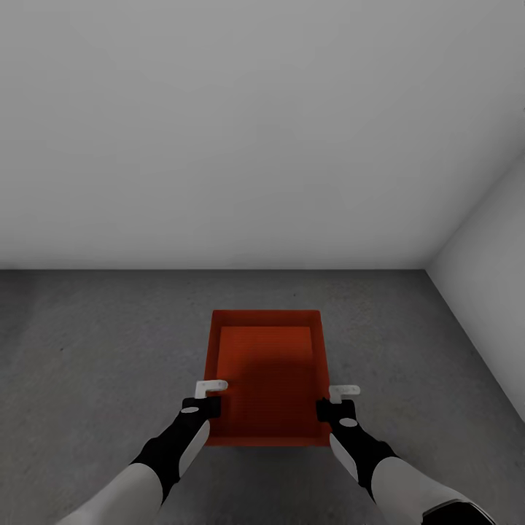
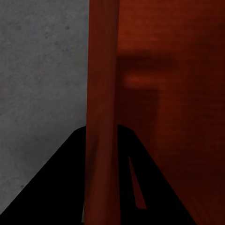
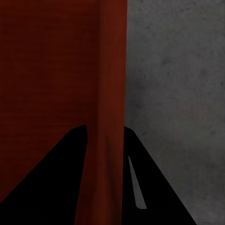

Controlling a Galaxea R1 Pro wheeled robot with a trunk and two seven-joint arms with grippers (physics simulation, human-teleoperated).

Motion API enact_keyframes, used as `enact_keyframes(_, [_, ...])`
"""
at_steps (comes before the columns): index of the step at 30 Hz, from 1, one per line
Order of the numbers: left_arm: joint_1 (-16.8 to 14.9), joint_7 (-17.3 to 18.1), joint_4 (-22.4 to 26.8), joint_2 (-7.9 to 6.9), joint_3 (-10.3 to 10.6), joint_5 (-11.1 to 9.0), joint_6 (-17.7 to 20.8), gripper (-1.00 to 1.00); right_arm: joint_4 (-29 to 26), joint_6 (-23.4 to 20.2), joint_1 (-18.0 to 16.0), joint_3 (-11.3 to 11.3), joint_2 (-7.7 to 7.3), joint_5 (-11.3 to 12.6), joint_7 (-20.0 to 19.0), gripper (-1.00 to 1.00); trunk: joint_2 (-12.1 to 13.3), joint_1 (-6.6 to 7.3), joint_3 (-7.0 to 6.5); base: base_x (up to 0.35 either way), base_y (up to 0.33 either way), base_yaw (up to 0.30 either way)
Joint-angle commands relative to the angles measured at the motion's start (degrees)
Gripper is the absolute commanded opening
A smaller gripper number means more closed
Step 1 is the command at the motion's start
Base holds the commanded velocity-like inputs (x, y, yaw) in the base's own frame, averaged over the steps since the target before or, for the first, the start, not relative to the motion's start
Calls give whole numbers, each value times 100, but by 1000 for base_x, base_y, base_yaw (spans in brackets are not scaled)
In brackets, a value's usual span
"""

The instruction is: Move the two storage containers from the living room to the garage. In the garage, place one container on the floor and stack the other container on top of it (either order is fine).

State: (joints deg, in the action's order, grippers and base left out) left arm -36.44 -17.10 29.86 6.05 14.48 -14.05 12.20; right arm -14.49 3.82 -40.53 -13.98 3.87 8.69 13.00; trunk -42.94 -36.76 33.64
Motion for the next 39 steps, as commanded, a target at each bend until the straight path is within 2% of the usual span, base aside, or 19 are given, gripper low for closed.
enact_keyframes(1, [-4, -163, 116, 1, -68, -243, -270, -100, 16, 40, 1, 115, 78, 89, 5, -100, -4, -1, 5, -2, 0, 0])
enact_keyframes(11, [-6, -163, 116, 1, -68, -239, -270, -100, 16, 40, 1, 114, 87, 89, 1, -100, -4, -1, 5, 0, 0, 2])
enact_keyframes(20, [-4, -163, 116, 1, -68, -241, -270, -100, 16, 40, 1, 115, 79, 89, 2, -100, -4, -1, 5, 0, 0, 153])
enact_keyframes(39, [-4, -162, 132, 14, -66, -248, -270, -100, 16, 49, 1, 115, 79, 89, 9, -100, -4, -1, 5, 0, 0, 7])
